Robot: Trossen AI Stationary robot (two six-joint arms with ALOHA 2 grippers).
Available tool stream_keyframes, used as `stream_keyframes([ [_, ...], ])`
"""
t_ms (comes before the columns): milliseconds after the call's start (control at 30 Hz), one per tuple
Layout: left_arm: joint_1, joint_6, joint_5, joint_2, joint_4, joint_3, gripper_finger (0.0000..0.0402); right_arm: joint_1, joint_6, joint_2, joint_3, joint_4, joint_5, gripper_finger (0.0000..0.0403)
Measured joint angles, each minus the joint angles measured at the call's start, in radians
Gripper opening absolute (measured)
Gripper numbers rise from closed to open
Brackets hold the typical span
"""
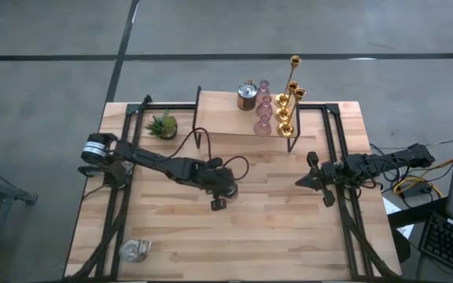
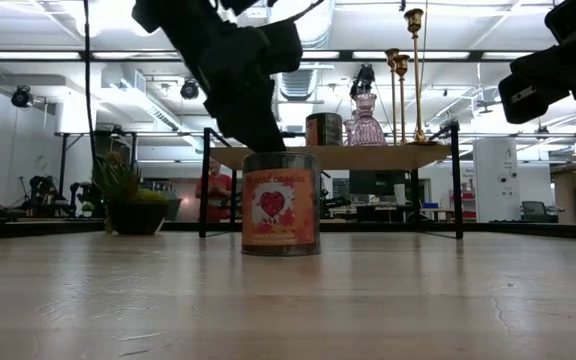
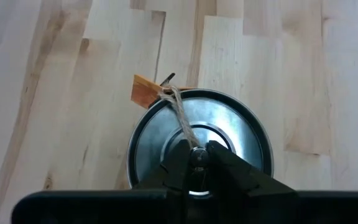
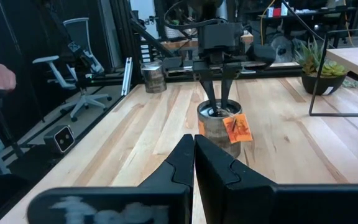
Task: Pick & Place candle stick holders
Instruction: Align the right silver scented candle on the shelf with the silver scented candle
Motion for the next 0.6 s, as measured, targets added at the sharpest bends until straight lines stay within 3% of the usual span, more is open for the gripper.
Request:
stream_keyframes([
  [600,-0.007,0.002,-0.019,-0.062,0.034,0.015,0.019,0.0,0.0,0.0,0.0,0.0,0.0,0.0008],
])
